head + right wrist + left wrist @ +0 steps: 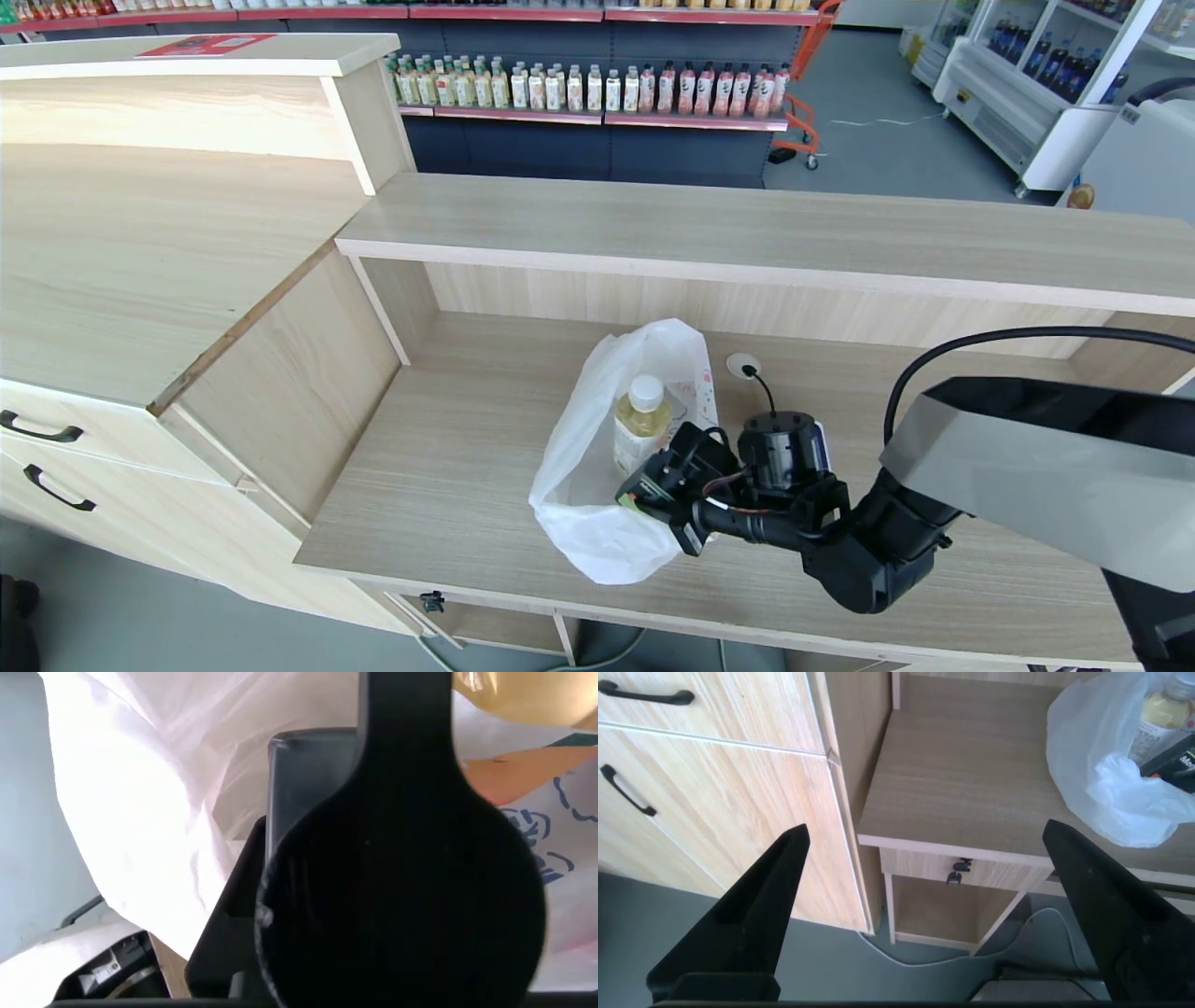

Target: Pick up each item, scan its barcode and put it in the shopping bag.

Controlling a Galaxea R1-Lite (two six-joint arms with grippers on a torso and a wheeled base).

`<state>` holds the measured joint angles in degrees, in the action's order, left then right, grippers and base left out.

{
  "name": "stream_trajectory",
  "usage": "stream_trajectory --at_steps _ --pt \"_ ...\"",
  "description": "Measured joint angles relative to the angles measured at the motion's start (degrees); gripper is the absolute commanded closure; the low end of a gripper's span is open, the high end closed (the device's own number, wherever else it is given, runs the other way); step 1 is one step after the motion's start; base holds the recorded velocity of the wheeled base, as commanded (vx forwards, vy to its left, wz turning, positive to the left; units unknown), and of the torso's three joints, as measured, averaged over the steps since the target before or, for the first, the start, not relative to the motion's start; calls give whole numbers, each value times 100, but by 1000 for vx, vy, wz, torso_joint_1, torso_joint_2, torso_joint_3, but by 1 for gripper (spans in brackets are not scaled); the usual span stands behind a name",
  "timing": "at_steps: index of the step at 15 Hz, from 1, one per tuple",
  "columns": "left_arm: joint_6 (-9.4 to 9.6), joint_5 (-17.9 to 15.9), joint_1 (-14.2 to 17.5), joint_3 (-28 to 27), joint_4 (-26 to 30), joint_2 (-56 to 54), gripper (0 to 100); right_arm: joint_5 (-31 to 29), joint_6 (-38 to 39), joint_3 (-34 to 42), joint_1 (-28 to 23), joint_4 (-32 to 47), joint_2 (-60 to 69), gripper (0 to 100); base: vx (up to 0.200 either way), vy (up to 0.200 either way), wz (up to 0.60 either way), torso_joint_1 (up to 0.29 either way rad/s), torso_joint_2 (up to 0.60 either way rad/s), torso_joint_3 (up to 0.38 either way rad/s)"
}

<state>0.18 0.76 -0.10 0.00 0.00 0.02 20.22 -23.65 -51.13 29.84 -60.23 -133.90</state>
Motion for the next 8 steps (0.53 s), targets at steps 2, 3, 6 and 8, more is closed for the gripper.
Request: stream_trajectory --at_steps 2,3,6,8 --pt "0 0 0 0 0 0 0 0 1 -2 2 -22 -74 0 0 0 0 0 0 0" --pt "0 0 0 0 0 0 0 7 41 -20 2 -22 -83 0 0 0 0 0 0 0" --pt "0 0 0 0 0 0 0 7 692 -27 -24 18 33 0 0 0 0 0 0 0" --pt "0 0 0 0 0 0 0 7 1747 0 -30 46 258 0 0 0 0 0 0 0"
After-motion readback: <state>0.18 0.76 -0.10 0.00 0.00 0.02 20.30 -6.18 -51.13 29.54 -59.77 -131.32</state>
